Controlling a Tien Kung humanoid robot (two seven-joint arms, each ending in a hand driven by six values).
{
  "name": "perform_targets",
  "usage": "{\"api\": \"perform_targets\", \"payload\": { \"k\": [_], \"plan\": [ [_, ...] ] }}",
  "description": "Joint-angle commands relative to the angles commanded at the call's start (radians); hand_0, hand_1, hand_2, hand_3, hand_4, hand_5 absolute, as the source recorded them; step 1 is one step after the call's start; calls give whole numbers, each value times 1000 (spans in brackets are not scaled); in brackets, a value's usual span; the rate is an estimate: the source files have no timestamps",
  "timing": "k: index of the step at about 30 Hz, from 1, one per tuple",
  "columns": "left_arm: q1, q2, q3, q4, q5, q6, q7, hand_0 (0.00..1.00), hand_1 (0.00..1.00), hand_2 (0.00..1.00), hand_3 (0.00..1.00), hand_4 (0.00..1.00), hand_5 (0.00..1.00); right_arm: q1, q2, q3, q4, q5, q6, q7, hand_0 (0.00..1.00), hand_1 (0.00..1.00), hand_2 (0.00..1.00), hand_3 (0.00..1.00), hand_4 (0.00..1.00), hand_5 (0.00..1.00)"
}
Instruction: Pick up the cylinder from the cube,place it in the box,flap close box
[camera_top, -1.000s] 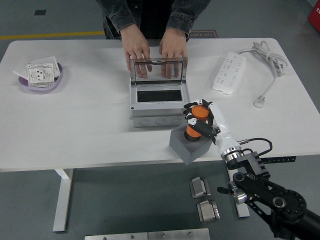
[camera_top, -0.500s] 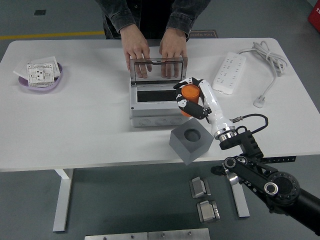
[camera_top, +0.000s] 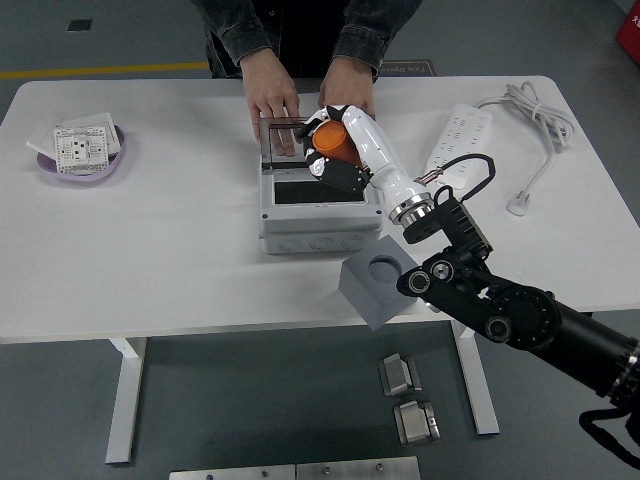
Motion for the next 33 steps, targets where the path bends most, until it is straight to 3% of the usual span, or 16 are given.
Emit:
{"api": "perform_targets", "payload": {
  "k": [10,21,23,28,29,33],
  "plan": [
    [-4,2,6,0,-3,0,0,709,703,563,787,750,286,141,53,-180,-186,-108,62,-72,2,172,411,249,168,2],
    [-7,6,15,-1,-5,-1,0,710,704,566,786,748,291,259,117,-381,-395,-47,93,-71,26,189,424,261,194,2],
    [-7,6,16,0,-6,-1,0,710,704,568,786,747,291,272,124,-411,-420,-24,97,-67,57,210,454,282,238,2],
    [-8,8,16,0,-6,-1,0,710,704,568,786,747,291,293,137,-460,-461,5,109,-62,57,210,454,282,238,2],
    [-8,8,16,0,-6,-1,0,710,705,568,787,747,291,296,140,-468,-467,7,111,-61,128,260,497,338,242,2],
    [-10,8,17,0,-4,-1,1,710,705,568,787,747,291,310,155,-498,-487,2,121,-61,128,260,497,338,242,2]
  ]
}}
